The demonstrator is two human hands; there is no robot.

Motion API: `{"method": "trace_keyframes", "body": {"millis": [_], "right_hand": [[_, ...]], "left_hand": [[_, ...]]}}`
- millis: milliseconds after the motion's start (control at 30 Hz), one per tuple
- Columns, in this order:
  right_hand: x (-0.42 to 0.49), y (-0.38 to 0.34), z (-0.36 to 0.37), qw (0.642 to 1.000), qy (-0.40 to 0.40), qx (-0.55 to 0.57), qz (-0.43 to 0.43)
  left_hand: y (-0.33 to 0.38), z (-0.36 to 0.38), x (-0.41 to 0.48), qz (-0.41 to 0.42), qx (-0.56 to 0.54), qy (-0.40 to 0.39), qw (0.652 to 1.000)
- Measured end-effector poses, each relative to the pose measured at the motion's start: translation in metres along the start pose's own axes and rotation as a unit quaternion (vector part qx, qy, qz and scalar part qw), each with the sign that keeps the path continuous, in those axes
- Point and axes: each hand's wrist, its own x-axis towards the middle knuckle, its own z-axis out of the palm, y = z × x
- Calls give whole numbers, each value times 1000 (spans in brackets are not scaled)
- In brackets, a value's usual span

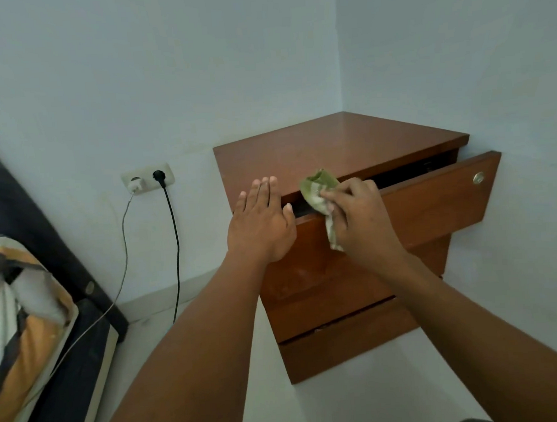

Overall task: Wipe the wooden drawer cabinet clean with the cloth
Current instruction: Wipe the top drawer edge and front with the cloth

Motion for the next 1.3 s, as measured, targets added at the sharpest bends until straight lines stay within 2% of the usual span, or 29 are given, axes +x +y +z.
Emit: {"method": "trace_keyframes", "body": {"millis": [133, 267, 400, 467, 533, 700, 833, 967, 1033, 1133, 1300], "right_hand": [[-11, 15, 12, 999, -28, -38, -18], [-9, 59, 5, 998, 12, -49, -32], [3, 106, -10, 989, 90, -81, 80], [7, 115, -17, 971, 167, -54, 160], [0, 103, -11, 957, 222, -23, 185], [-56, 31, 71, 977, 182, 79, 75], [-75, 13, 144, 994, 105, 38, -11], [-74, 28, 180, 997, 67, -10, -35], [-65, 37, 185, 996, 89, -19, -7], [-49, 56, 176, 981, 162, -5, 105], [-20, 127, 145, 906, 253, 63, 333]], "left_hand": [[-1, 1, 1, -9, 8, 5, 1000], [-3, 1, 3, -5, 10, 7, 1000], [-5, 4, 7, -12, 28, 28, 999], [-6, 8, 10, -13, 39, 51, 998], [-7, 12, 15, -16, 60, 81, 995], [-9, 18, 28, -13, 142, 125, 982], [-19, 34, 32, 21, 153, 213, 965], [-29, 68, 31, 74, 166, 324, 929], [-31, 76, 35, 83, 178, 362, 911], [-35, 83, 36, 107, 208, 373, 898], [-38, 96, 33, 156, 260, 355, 884]]}}
